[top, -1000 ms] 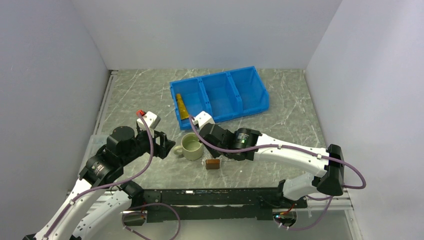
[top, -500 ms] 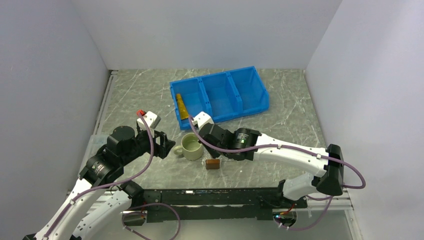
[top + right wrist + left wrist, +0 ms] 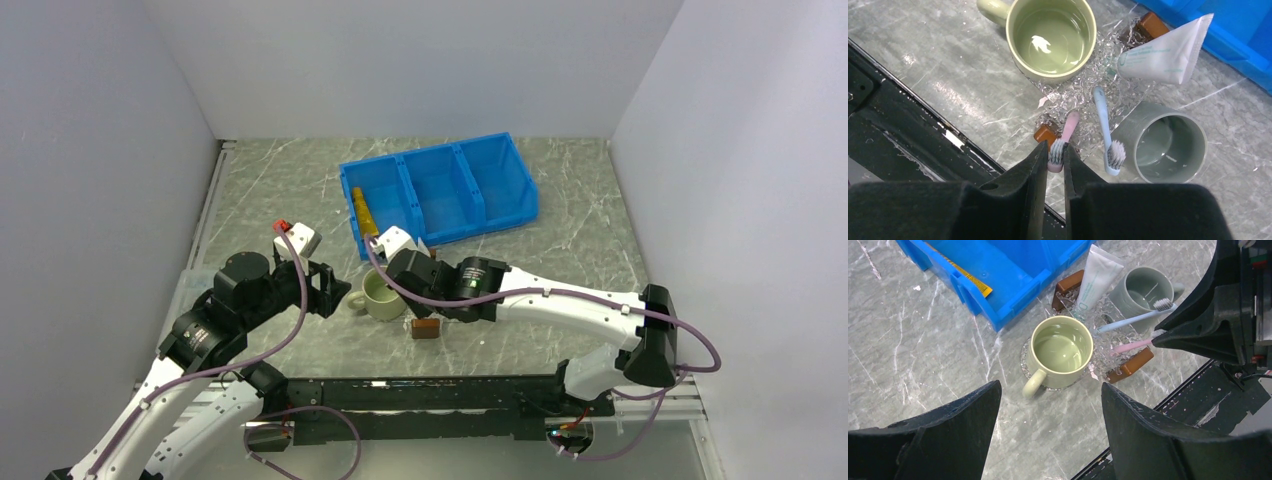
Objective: Prepare toiletry sets of a toothbrush and toothpaste on the tray
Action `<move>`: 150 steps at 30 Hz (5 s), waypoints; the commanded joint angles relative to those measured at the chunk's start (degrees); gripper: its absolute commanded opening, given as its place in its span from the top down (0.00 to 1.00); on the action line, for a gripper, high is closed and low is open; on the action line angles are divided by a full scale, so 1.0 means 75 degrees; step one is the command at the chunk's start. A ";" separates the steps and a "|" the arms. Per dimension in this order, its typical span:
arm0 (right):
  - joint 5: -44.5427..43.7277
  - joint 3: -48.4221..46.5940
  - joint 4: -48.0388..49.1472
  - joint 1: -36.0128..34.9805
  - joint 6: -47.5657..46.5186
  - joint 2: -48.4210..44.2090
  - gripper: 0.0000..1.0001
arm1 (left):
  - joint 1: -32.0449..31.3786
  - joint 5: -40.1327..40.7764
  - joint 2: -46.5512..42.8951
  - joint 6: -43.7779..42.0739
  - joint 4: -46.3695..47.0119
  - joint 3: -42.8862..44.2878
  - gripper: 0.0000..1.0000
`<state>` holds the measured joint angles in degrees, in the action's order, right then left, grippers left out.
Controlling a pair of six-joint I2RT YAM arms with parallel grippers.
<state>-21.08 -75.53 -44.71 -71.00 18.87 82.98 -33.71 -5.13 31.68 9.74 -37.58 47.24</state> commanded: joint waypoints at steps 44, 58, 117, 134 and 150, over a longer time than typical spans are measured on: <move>-0.0795 -0.1019 -0.0845 -0.0762 0.0446 0.0478 0.59 | 0.0032 -0.0088 -0.0213 0.0022 0.0124 -0.0007 0.21; -0.1217 -0.1447 -0.1120 -0.0930 0.0565 0.0615 0.56 | 0.0032 -0.0092 -0.0251 0.0026 0.0112 -0.0015 0.21; -0.2189 0.2288 0.2191 0.3109 0.0421 -0.2992 0.01 | 0.0076 0.2152 -0.0017 0.0349 -0.0029 0.0017 0.01; -0.1993 0.3783 0.2945 0.5524 0.1533 -0.3570 0.00 | 0.0177 0.2440 -0.0231 0.0447 -0.0016 0.0022 0.01; -0.2708 0.3809 0.2435 0.5546 0.1893 -0.3928 0.00 | 0.0739 0.2201 -0.0321 0.0409 0.0112 0.0016 0.01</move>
<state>-38.98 -46.78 -26.61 -29.45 32.40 56.21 -29.21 12.23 29.45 12.78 -38.63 47.09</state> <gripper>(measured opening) 0.994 0.992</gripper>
